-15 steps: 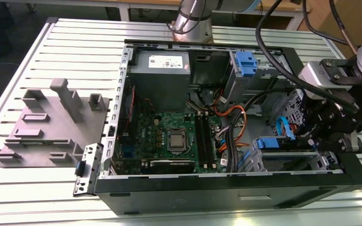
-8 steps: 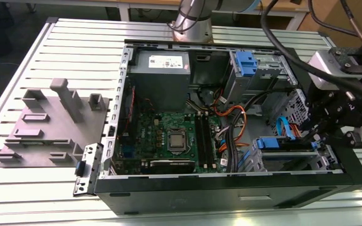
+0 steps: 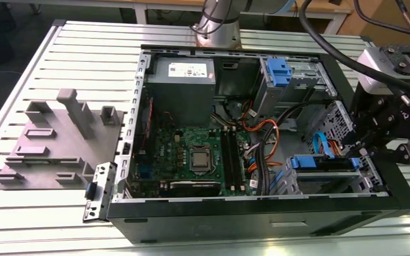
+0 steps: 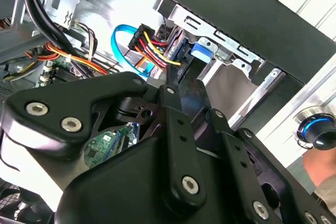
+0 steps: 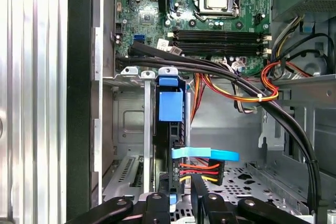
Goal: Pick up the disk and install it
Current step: 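Insert the second disk wire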
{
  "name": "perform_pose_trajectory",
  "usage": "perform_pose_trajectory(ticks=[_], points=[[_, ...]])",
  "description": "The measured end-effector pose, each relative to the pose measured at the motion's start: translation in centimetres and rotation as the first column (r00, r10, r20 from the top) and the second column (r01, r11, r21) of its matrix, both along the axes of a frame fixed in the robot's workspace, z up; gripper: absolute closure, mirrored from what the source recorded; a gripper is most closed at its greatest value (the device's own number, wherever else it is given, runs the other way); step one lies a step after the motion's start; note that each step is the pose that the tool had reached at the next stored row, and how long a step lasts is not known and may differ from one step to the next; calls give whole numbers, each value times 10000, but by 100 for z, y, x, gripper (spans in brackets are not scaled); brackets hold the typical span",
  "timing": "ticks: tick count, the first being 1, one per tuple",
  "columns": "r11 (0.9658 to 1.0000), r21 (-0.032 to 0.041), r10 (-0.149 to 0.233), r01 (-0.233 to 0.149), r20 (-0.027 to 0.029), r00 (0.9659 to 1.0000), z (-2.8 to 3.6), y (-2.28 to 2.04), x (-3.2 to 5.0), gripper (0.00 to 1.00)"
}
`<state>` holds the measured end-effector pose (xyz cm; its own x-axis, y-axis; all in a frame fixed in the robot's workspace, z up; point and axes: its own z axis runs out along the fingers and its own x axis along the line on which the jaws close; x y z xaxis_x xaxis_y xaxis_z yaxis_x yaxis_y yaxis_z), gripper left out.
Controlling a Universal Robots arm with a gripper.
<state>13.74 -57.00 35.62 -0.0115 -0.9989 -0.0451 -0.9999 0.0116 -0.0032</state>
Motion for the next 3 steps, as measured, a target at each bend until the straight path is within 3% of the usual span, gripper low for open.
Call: perform_pose_trajectory(ticks=[1,3], points=[[10000,0,0,0,0,10000,29,0,0,70],[10000,0,0,0,0,10000,30,0,0,70]])
